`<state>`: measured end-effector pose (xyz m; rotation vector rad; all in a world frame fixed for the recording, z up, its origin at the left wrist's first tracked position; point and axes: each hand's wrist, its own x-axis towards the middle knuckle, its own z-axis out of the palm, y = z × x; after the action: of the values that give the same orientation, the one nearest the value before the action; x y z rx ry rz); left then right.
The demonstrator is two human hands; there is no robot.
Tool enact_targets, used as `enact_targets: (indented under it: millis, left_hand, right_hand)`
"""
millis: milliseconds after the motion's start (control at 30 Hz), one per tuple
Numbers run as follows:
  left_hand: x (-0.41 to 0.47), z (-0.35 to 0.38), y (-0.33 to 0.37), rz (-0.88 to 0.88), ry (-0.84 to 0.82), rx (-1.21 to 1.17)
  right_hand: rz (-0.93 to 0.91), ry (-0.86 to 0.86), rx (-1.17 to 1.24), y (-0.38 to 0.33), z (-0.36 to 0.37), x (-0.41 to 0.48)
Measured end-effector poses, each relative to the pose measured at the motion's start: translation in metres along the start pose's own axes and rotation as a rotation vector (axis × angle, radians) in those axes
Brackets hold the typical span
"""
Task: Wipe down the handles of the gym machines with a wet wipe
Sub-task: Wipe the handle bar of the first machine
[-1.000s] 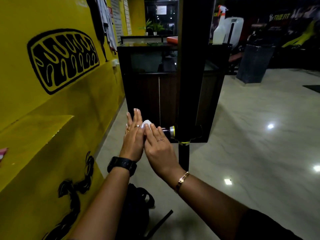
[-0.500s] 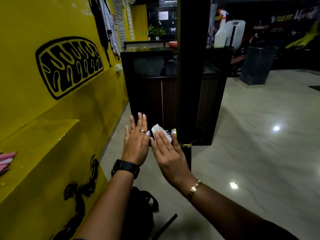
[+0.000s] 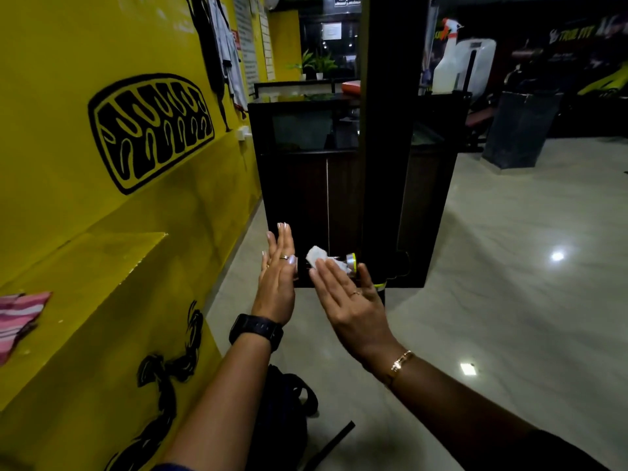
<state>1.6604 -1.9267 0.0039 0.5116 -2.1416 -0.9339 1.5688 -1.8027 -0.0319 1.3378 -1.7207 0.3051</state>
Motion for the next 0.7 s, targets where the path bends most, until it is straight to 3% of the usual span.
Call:
enact_targets:
  millis: [67, 200, 333, 433, 600, 700]
  left_hand:
    - [0.002, 0.003, 0.001, -0.017, 0.005, -0.026]
    - [0.004, 0.009, 0.002, -0.051, -0.005, -0.114]
    - [0.005, 0.005, 0.000, -0.065, 0.009, -0.108]
    - [0.001, 0.001, -0.003, -0.029, 0.009, -0.053]
    - [0.000, 0.002, 0.000, -0.032, 0.011, -0.026]
    - [0.000, 0.002, 0.002, -0.045, 0.000, -0.043]
  right_hand:
    - [0.102, 0.018, -0.015, -0.001, 0.000, 0.008]
    - [0.237, 0.009, 0.175, -0.029, 0.004, 0.039]
    - [0.073, 0.010, 0.331, -0.033, 0.004, 0.029]
    - [-0.063, 0.006, 0.222, -0.005, -0.003, 0.010]
    - [0.165, 0.042, 0.155, -0.005, 0.000, 0.024]
    - [0.082, 0.055, 0.235, -0.023, 0.004, 0.031]
